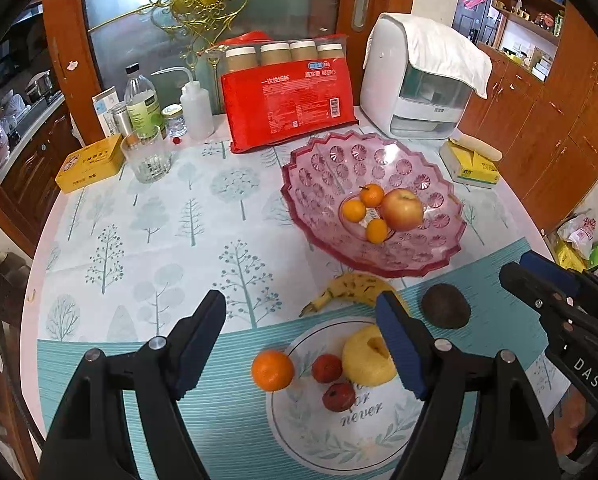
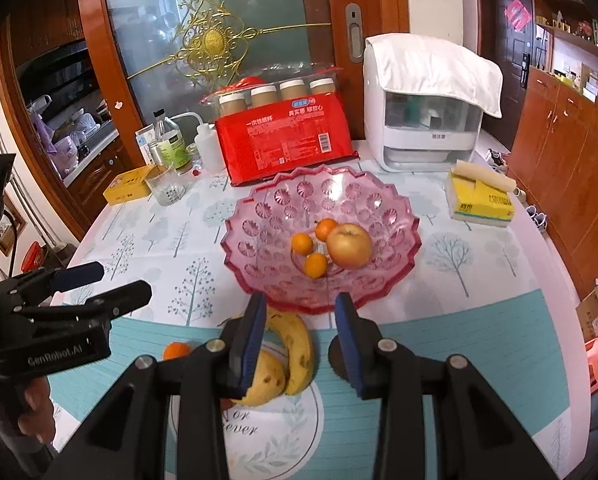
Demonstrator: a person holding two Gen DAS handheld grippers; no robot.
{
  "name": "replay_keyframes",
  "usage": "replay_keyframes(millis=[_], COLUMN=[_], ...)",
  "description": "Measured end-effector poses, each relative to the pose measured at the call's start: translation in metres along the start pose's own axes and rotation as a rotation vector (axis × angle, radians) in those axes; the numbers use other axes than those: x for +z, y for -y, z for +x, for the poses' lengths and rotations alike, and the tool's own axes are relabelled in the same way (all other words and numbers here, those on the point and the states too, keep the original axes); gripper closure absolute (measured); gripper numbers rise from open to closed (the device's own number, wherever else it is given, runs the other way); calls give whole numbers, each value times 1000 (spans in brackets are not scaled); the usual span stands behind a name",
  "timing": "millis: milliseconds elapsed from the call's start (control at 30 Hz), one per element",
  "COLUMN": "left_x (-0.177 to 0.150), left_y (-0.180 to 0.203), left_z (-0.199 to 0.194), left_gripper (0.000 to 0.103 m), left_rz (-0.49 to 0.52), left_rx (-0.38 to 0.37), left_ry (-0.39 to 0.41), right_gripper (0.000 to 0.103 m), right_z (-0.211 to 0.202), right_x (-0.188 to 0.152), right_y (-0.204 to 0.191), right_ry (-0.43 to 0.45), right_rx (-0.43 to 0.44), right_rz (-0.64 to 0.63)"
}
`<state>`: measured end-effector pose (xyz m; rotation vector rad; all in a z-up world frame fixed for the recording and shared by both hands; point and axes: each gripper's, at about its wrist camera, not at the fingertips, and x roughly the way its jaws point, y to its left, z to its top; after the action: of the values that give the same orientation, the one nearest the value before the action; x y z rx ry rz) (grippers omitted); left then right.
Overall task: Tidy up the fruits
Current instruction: 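Grasp the large orange with the left tool while the right tool grasps a red apple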
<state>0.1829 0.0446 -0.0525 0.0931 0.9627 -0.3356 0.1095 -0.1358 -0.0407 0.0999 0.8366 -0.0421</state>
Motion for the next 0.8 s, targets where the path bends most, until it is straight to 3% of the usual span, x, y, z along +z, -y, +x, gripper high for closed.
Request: replay_keyframes(millis=[467,800], left_x=[-45,-83], left_y=[-36,-54], left_z=[25,70], left_gripper=[27,27], left_rz=[16,69], left_rx=[-3,-30], left_ry=[-42,-139], right_gripper=[66,66], right_z=[20,52], right_x=[-65,-113], right_y=[-32,-62], right_ry=[-57,-139], right_rx=[55,101], right_rz=[-15,-10])
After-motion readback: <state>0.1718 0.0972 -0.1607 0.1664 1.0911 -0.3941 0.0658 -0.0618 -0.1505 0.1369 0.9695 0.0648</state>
